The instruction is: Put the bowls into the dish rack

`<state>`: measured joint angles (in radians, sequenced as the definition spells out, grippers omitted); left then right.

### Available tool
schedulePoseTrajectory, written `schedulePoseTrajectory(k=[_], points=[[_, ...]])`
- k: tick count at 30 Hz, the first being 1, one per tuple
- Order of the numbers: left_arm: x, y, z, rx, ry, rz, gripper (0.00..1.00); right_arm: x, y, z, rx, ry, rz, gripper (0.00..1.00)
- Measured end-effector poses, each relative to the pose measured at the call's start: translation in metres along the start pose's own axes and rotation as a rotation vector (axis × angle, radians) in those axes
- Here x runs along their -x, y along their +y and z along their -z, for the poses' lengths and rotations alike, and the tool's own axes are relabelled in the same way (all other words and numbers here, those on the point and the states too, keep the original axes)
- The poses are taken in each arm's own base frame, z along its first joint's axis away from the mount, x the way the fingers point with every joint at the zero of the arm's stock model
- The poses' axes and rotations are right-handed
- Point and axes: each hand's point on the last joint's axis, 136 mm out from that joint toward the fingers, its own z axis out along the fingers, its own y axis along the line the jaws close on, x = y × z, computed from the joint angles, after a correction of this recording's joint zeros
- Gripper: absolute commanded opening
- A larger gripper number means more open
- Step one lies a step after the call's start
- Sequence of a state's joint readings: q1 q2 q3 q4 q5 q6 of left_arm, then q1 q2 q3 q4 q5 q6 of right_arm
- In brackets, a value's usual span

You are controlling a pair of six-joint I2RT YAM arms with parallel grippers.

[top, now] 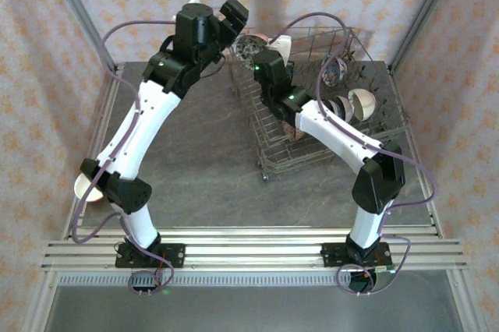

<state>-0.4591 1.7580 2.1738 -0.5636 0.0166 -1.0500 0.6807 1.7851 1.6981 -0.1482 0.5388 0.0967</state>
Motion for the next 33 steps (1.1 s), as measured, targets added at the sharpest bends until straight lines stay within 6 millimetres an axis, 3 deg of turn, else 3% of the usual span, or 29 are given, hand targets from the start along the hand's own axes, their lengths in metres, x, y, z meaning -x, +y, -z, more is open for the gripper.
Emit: schedulePoseTrajectory(k=[3,6,9,12,15,18,22,27,33], points=[[0.020,-0.011,0.018,-0.035,-0.048,-0.047,0.99,0.008,-0.016,-0.004,-0.066,0.019,0.000,0.00],[0.044,-0.007,0.024,-0.036,-0.090,-0.083,0.99,0.023,-0.029,-0.008,-0.138,0.022,-0.010,0.00],[0.064,0.012,0.015,-0.009,-0.092,-0.101,0.98,0.037,-0.049,-0.012,-0.233,0.018,-0.021,0.00],[0.071,0.043,-0.007,0.036,-0.049,-0.122,0.95,0.044,-0.077,-0.018,-0.346,0.017,-0.025,0.00],[0.055,0.075,-0.041,0.081,0.049,-0.163,0.94,0.049,-0.102,-0.026,-0.461,0.018,-0.017,0.00],[0.024,0.110,-0.075,0.125,0.174,-0.204,0.94,0.050,-0.124,-0.038,-0.579,0.020,-0.003,0.00],[-0.012,0.158,-0.106,0.166,0.323,-0.215,0.93,0.037,-0.148,-0.054,-0.704,0.044,0.044,0.00],[-0.027,0.188,-0.119,0.168,0.421,-0.213,0.91,0.001,-0.168,-0.074,-0.799,0.111,0.132,0.00],[-0.042,0.195,-0.120,0.124,0.490,-0.231,0.89,-0.031,-0.178,-0.098,-0.852,0.149,0.181,0.00]])
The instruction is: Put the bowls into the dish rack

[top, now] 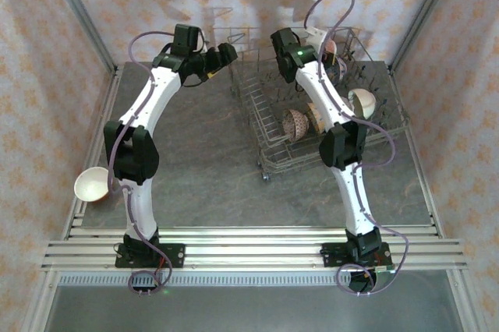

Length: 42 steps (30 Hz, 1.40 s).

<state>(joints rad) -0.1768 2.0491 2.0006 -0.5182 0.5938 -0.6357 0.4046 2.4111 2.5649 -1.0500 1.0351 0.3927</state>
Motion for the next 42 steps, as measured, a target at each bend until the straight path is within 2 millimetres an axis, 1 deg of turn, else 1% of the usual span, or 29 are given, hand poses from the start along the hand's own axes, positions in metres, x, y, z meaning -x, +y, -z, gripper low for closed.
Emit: schedulePoseTrajectory(k=[5,12,17,23,26,31,34,35,36,37,39,40,42], points=[[-0.014,0.008,-0.008,-0.011,0.046,-0.007,0.87,-0.011,0.011,-0.010,-0.019,0.001,0.015,0.00],[-0.015,0.006,-0.010,-0.040,0.051,-0.025,0.86,-0.021,0.018,-0.018,-0.055,-0.014,0.047,0.00],[-0.017,0.006,-0.009,-0.044,0.050,-0.028,0.86,-0.024,0.023,-0.022,-0.064,-0.022,0.048,0.00],[-0.021,0.007,-0.006,-0.041,0.056,-0.026,0.86,-0.036,0.034,-0.030,-0.071,-0.022,0.069,0.00],[-0.026,0.012,-0.005,-0.030,0.070,-0.017,0.86,-0.044,0.042,-0.034,-0.069,-0.020,0.080,0.00],[-0.035,0.019,-0.007,-0.009,0.096,-0.002,0.85,-0.051,0.052,-0.038,-0.060,-0.019,0.086,0.00],[-0.037,0.021,-0.005,0.003,0.099,0.002,0.85,-0.056,0.056,-0.039,-0.050,-0.011,0.091,0.00],[-0.037,0.022,-0.004,0.009,0.097,0.003,0.85,-0.057,0.057,-0.040,-0.048,-0.008,0.096,0.02],[-0.037,0.022,-0.003,0.014,0.098,0.004,0.85,-0.059,0.059,-0.040,-0.043,-0.004,0.100,0.07],[-0.037,0.022,-0.001,0.019,0.095,0.004,0.85,-0.063,0.061,-0.041,-0.039,0.001,0.105,0.14],[-0.037,0.021,0.004,0.029,0.088,0.005,0.85,-0.066,0.064,-0.041,-0.029,0.008,0.114,0.22],[-0.036,0.021,0.006,0.034,0.083,0.004,0.85,-0.068,0.065,-0.042,-0.025,0.012,0.117,0.29],[-0.036,0.020,0.014,0.042,0.072,0.002,0.85,-0.071,0.069,-0.042,-0.009,0.024,0.121,0.46]])
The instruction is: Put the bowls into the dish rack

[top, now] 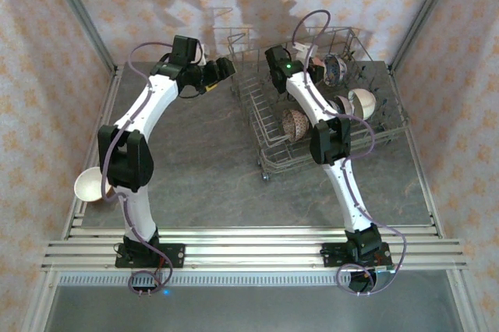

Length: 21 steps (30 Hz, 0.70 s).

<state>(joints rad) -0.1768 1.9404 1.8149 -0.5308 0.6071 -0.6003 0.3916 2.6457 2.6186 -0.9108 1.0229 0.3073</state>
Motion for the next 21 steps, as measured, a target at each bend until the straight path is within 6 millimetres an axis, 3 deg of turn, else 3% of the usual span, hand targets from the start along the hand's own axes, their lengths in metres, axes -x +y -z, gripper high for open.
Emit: schedulePoseTrajectory(k=[4,11,16,21], points=[[0.001,-0.002,0.019,0.029,-0.037,-0.005,0.86,-0.004,0.005,0.000,0.027,0.018,0.015,0.68],[-0.002,0.016,0.067,0.204,-0.121,0.020,0.87,0.003,-0.002,0.009,0.086,0.049,0.047,0.92],[-0.005,0.062,0.118,0.392,-0.194,0.127,0.89,0.028,-0.040,0.035,0.164,0.069,0.059,0.97],[-0.010,0.128,0.177,0.601,-0.249,0.278,0.93,0.057,-0.090,0.063,0.236,0.055,0.010,0.99]])
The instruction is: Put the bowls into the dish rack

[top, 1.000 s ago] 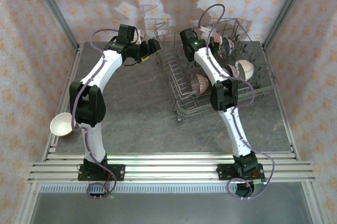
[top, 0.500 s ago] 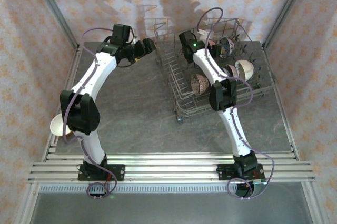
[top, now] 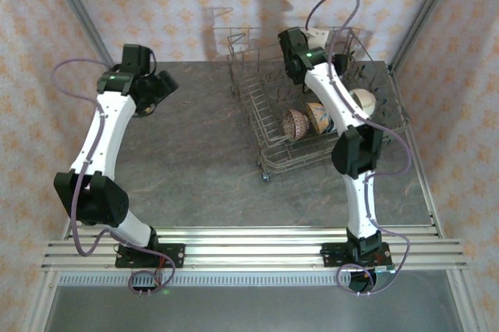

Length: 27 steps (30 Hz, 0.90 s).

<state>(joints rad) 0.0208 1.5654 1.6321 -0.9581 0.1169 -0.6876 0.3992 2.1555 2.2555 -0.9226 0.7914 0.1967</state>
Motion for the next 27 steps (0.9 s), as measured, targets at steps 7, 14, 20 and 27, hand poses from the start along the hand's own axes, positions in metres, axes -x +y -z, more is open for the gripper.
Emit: schedulePoseTrajectory(k=[7,14,20,27], points=[[-0.011,0.108,-0.009,0.271,0.061,0.132,0.90,-0.010,-0.021,0.020,0.084,0.017,-0.001,0.99],[-0.008,0.179,-0.009,0.498,0.086,0.154,0.90,-0.038,-0.022,0.029,0.186,0.067,0.025,0.99],[-0.026,0.219,-0.027,0.636,0.161,0.131,0.90,-0.031,-0.021,0.040,0.256,0.055,0.021,0.99],[-0.041,0.257,-0.041,0.706,0.213,0.148,0.90,-0.016,-0.020,0.048,0.300,0.029,0.038,0.99]])
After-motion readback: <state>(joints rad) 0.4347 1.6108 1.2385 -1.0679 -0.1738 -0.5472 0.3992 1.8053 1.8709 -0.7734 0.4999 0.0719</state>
